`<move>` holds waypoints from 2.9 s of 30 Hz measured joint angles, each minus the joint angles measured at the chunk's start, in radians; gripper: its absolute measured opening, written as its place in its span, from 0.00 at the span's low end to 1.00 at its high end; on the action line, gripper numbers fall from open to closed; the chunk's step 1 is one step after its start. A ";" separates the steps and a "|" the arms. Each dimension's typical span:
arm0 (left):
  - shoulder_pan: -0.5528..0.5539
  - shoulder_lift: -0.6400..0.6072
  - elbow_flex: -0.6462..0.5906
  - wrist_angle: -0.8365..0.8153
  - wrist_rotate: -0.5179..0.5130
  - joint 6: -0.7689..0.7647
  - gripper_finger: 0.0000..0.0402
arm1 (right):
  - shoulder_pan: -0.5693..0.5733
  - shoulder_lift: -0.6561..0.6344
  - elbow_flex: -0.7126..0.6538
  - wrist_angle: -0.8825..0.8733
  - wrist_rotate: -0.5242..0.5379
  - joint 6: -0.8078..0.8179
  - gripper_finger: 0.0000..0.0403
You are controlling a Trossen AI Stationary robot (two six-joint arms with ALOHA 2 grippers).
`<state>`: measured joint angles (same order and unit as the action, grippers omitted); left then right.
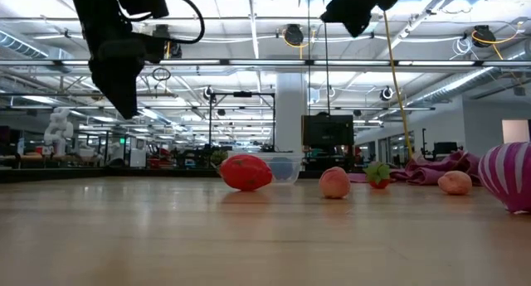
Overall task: Pick and placing Produce into tupperware
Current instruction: Put the red dragon fruit into the transparent bin
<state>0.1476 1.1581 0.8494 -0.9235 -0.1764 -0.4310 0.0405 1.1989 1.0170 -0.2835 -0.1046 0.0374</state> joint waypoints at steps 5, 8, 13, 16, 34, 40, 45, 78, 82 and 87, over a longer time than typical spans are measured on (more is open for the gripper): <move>0.000 0.000 -0.006 0.023 0.000 -0.005 0.56 | -0.002 0.096 -0.010 0.113 -0.032 -0.019 0.32; -0.005 0.000 -0.006 0.046 0.000 -0.013 0.56 | -0.002 0.162 -0.010 0.188 -0.032 -0.038 0.39; -0.009 0.000 -0.006 0.062 0.000 0.013 0.56 | -0.025 0.273 0.051 0.176 -0.030 -0.076 0.48; -0.009 0.001 -0.006 0.062 0.000 0.014 0.56 | -0.042 0.351 0.165 0.068 -0.026 -0.107 0.50; 0.042 0.001 -0.005 -0.105 -0.125 0.089 0.56 | -0.061 0.692 0.540 -0.287 0.022 -0.015 0.54; 0.084 0.001 -0.005 -0.122 -0.165 0.094 0.56 | -0.061 0.719 0.540 -0.270 0.018 0.031 0.57; 0.096 0.001 -0.005 -0.122 -0.167 0.112 0.56 | -0.061 0.736 0.540 -0.243 -0.057 0.055 0.60; 0.094 0.001 -0.005 -0.122 -0.166 0.113 0.56 | -0.088 0.897 0.540 -0.211 -0.057 0.053 0.68; 0.094 0.001 -0.005 -0.121 -0.166 0.113 0.56 | -0.087 0.928 0.539 -0.205 -0.058 0.055 0.68; 0.093 0.001 -0.005 -0.120 -0.165 0.113 0.56 | -0.087 0.931 0.540 -0.210 -0.058 0.053 0.68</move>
<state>0.2401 1.1587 0.8448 -1.0435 -0.3416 -0.3180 -0.0469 2.1300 1.5566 -0.4939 -0.1627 0.0906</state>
